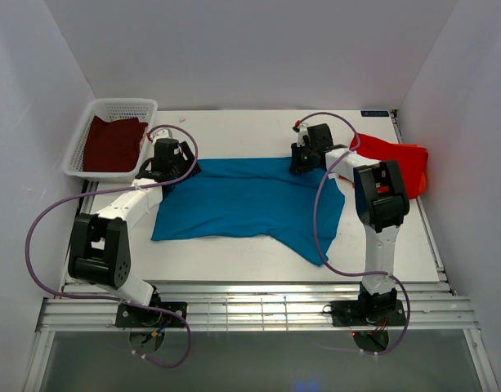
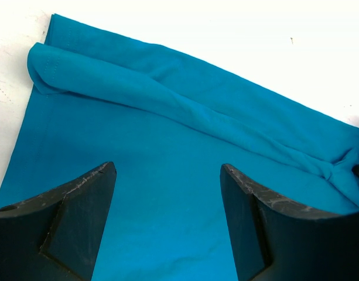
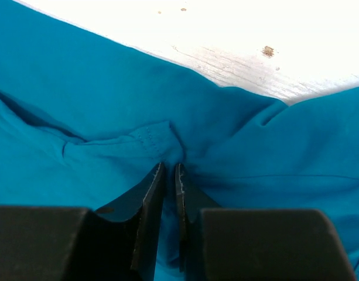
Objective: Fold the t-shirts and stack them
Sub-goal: Fold the tshirt
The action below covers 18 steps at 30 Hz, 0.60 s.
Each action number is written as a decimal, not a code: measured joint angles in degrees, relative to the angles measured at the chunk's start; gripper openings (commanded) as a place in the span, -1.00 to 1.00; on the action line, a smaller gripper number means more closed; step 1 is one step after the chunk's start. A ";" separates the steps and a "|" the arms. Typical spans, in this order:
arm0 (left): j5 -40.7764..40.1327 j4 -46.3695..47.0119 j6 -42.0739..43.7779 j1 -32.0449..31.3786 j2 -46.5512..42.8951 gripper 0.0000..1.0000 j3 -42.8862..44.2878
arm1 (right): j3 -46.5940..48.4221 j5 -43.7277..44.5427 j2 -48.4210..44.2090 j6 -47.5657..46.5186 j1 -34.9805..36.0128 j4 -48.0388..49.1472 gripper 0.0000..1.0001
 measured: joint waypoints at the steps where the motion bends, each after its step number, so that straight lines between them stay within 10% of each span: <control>1: 0.00 -0.02 0.00 0.00 0.00 0.65 0.00 | 0.00 0.02 -0.02 0.00 0.00 0.00 -0.64; 18: 0.48 0.02 -0.20 0.00 0.00 0.64 0.00 | -12.92 0.20 -13.11 -0.11 2.03 1.75 -0.63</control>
